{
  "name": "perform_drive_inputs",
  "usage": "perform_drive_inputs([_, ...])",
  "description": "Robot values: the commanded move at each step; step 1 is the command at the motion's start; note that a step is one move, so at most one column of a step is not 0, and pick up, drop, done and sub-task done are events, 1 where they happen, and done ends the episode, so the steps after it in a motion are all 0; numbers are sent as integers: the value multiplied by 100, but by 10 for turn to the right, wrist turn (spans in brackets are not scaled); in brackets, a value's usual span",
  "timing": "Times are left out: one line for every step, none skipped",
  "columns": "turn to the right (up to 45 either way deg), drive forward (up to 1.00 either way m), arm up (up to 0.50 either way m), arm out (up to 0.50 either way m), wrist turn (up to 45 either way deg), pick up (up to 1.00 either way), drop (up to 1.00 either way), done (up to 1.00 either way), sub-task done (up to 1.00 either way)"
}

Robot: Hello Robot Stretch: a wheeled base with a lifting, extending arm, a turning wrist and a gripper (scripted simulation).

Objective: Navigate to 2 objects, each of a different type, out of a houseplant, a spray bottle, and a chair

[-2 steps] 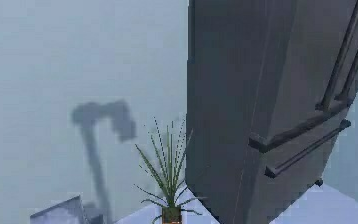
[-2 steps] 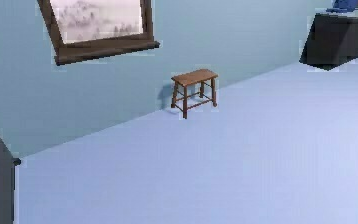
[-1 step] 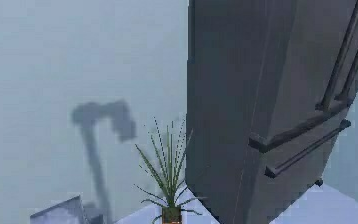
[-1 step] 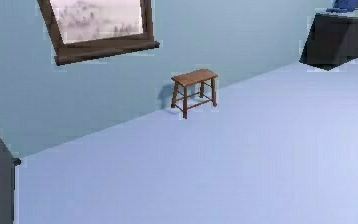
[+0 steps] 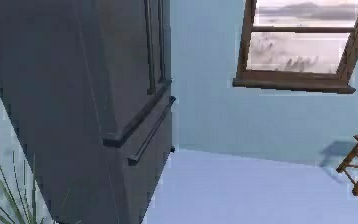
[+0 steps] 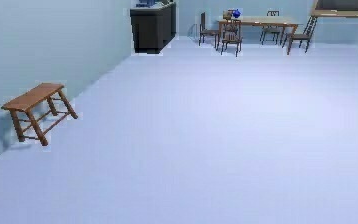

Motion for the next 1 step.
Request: perform_drive_inputs([450,0,0,0,0,0,0,0,0])
